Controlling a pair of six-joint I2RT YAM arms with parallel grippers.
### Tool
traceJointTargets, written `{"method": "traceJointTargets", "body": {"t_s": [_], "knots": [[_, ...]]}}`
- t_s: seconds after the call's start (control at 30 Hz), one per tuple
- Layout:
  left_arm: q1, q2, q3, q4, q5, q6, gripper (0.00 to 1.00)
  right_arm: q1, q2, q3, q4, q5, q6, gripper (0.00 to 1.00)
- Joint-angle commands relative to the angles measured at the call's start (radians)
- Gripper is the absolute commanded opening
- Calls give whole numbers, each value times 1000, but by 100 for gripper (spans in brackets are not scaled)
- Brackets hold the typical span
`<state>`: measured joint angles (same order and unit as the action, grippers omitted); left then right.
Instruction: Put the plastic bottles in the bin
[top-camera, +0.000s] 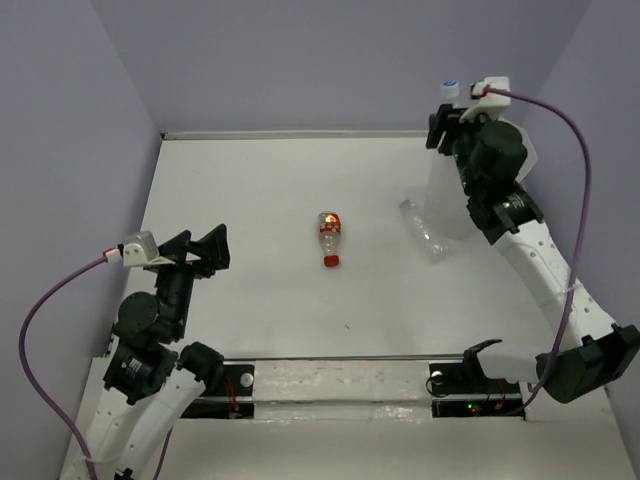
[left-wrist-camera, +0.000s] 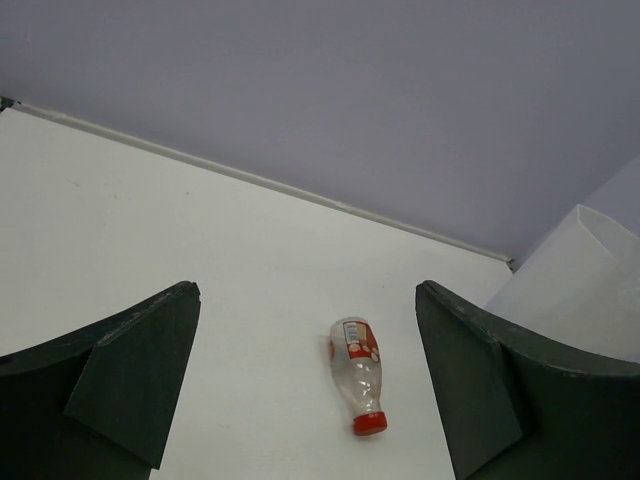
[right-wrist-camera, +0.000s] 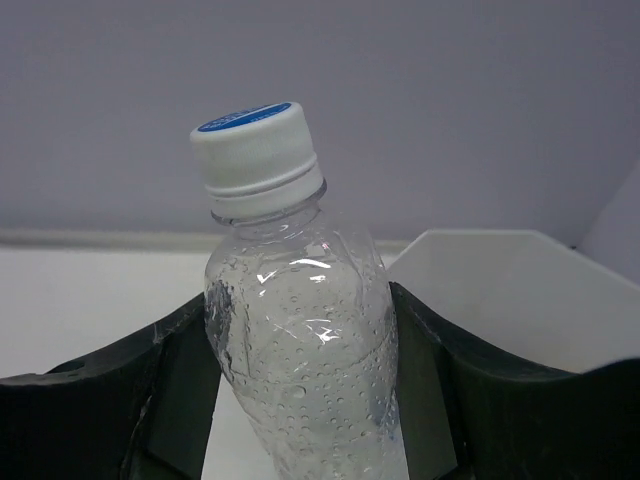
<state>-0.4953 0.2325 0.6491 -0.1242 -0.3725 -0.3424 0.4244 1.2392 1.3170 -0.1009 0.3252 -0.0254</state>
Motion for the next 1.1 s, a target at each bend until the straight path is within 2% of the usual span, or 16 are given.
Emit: {"method": "traceJointTargets", "body": {"t_s": [0.0, 0.1, 0.23, 0.43, 0.5, 0.53, 0.6, 0.63, 0.67, 0.87, 0.97, 1.07], "knots": [[3, -16, 4, 37, -2, 6, 99, -159, 20, 91, 291, 109, 21, 39], [4, -30, 4, 38, -5, 8, 99, -252, 54, 79, 413, 101, 53, 37], [0, -30, 4, 37, -3, 8, 99, -341, 106, 80, 432, 118, 59, 37], [-3, -25, 4, 35, -8, 10, 99, -461, 128, 5, 437, 86, 160, 38], [-3, -25, 4, 38, -8, 10, 99, -476, 134, -28, 437, 95, 171, 43], [-5, -24, 3, 38, -8, 8, 99, -487, 134, -39, 435, 95, 183, 60], [-5, -19, 4, 38, -6, 8, 99, -503, 121, -50, 417, 97, 226, 81], [-5, -15, 4, 38, -5, 8, 99, -503, 115, -48, 402, 97, 232, 96], [-5, -13, 4, 38, -5, 6, 99, -503, 109, -41, 388, 71, 234, 100], [-5, -1, 4, 41, 1, 8, 99, -503, 62, 96, 216, -98, 263, 100], [-5, 4, 3, 41, 1, 8, 99, -454, 28, 117, 155, -158, 266, 100], [-3, 10, 4, 43, 1, 8, 99, -328, 20, 134, 66, -163, 227, 100]]}}
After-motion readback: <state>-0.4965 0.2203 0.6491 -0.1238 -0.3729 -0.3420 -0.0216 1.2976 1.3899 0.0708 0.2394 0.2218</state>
